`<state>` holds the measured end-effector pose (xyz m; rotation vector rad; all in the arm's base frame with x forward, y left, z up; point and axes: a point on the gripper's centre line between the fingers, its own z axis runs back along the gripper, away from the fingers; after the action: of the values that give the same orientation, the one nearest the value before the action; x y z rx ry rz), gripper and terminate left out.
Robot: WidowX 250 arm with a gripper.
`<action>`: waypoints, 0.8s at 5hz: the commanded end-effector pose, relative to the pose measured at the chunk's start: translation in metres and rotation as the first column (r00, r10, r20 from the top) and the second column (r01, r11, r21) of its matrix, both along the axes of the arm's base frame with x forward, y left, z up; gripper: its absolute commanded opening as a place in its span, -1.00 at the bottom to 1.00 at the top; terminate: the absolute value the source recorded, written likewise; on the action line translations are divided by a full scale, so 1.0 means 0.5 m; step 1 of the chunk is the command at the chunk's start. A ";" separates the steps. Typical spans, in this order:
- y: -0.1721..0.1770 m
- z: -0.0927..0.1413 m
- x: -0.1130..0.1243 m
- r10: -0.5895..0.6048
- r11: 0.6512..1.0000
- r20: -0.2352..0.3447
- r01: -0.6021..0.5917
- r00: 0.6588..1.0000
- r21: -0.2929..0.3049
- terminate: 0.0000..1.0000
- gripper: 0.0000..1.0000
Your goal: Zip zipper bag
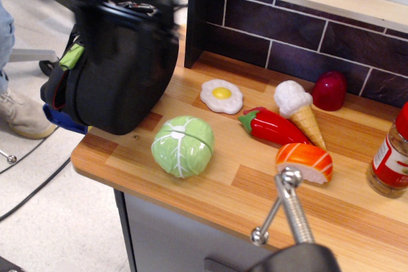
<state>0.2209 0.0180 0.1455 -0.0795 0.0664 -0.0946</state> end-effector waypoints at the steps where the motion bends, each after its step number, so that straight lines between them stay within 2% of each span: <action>1: 0.089 0.007 0.021 -0.047 0.997 0.018 0.046 0.999 0.067 -1.00 1.00; 2: 0.129 -0.003 0.027 -0.042 0.996 0.075 0.036 0.996 0.081 -1.00 1.00; 4: 0.141 -0.026 0.019 -0.055 0.996 0.111 0.046 0.992 0.078 -1.00 1.00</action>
<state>0.2272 0.0873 0.1212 -0.0136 -0.0083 -0.1399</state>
